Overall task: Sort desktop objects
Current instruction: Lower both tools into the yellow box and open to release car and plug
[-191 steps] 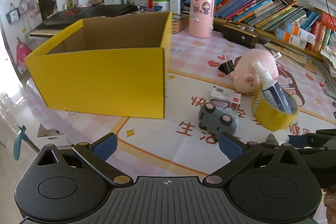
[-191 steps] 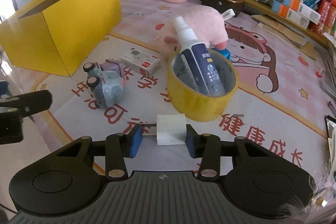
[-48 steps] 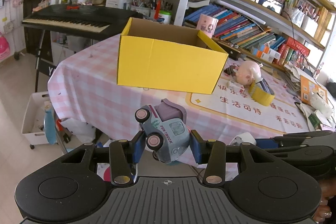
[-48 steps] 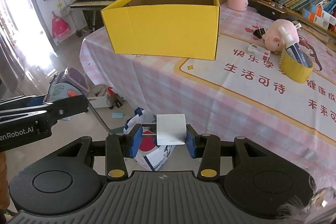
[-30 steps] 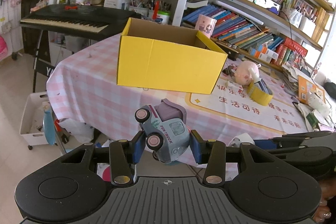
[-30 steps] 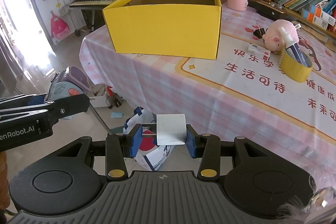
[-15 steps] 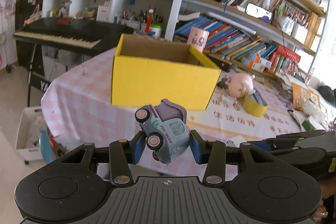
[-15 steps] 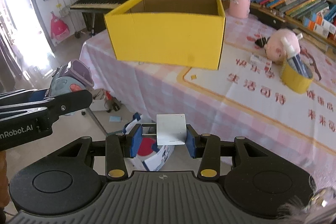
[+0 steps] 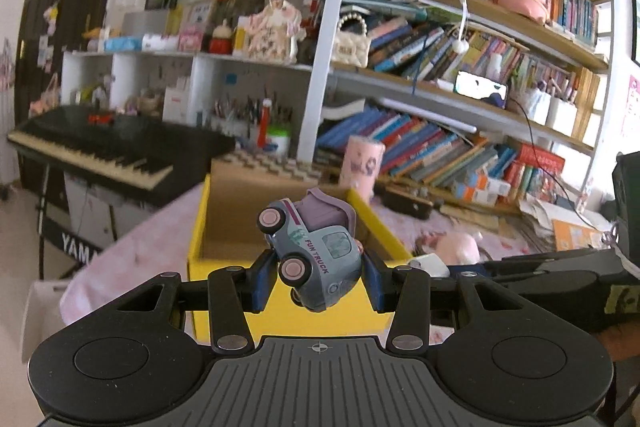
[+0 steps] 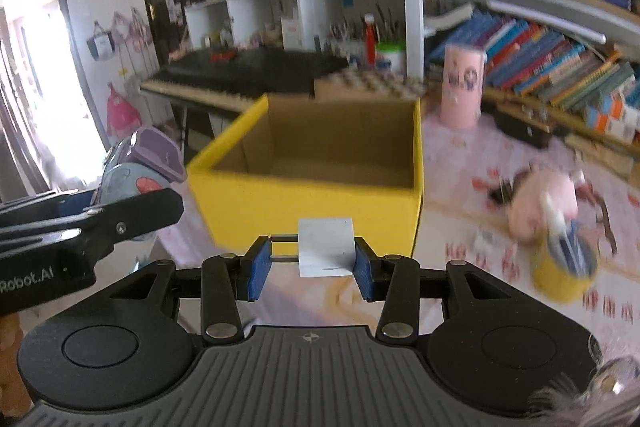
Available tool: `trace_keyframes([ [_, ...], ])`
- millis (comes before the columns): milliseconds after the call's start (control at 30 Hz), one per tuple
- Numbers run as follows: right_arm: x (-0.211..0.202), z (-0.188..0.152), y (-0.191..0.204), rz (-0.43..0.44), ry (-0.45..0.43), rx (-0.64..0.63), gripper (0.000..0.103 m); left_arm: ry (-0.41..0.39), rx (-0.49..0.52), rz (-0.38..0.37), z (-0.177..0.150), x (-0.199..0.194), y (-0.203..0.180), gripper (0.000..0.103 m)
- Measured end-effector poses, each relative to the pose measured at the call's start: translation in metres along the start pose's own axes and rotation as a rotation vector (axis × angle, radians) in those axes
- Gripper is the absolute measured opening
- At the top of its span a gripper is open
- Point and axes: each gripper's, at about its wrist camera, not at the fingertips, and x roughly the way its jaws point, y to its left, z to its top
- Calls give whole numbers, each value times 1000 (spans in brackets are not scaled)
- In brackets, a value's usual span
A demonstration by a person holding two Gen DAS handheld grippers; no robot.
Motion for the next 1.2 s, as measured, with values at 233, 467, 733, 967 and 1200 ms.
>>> trace_keyframes([
  [233, 45, 40, -26, 9, 0, -39, 41, 3, 19, 46, 23, 48, 7, 44],
  [467, 96, 57, -44, 35, 57, -153, 41, 82, 22, 77, 26, 98, 10, 44],
  [733, 163, 71, -39, 100, 174, -449, 41, 202, 24, 133, 22, 157, 20, 44],
  [967, 212, 75, -30, 167, 277, -675, 41, 298, 18, 169, 20, 193, 28, 44],
  [1200, 244, 75, -30, 190, 369, -828, 41, 391, 29, 201, 19, 217, 25, 44],
])
